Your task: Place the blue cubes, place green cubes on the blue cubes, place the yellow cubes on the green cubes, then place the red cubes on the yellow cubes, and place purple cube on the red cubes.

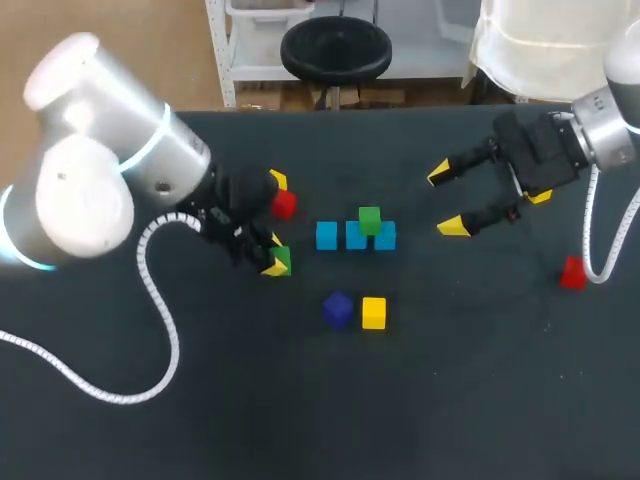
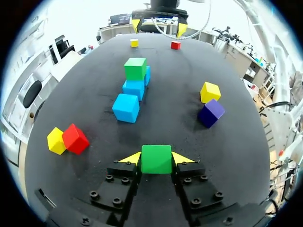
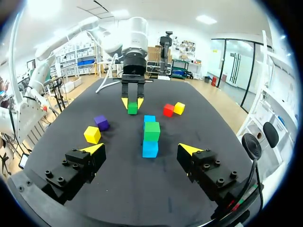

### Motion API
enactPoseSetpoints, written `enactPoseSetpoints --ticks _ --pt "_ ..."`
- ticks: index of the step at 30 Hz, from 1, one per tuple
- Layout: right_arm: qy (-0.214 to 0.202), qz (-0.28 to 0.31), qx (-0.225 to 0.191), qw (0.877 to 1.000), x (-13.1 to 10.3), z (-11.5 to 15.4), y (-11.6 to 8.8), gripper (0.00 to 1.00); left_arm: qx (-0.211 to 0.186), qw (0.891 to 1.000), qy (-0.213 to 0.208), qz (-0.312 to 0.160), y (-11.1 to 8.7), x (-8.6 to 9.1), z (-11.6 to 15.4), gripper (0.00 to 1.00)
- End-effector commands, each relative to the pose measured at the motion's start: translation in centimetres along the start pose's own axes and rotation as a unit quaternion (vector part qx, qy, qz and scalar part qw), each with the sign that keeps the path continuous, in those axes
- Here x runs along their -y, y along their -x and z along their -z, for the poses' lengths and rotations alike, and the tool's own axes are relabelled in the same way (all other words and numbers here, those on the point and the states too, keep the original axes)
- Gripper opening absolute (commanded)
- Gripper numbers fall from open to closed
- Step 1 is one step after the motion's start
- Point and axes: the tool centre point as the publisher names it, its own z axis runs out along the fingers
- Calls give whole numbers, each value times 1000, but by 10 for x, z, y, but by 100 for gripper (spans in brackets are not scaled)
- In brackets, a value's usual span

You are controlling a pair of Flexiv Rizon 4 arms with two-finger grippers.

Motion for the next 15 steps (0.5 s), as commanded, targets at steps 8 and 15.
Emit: enactPoseSetpoints --ticks 8,15 --pt "-1 0 1 1000 0 0 0 100 14 999 30 6 -9 2 11 100" --pt "-1 0 1 1000 0 0 0 100 45 998 23 -31 -7 -1 17 100"
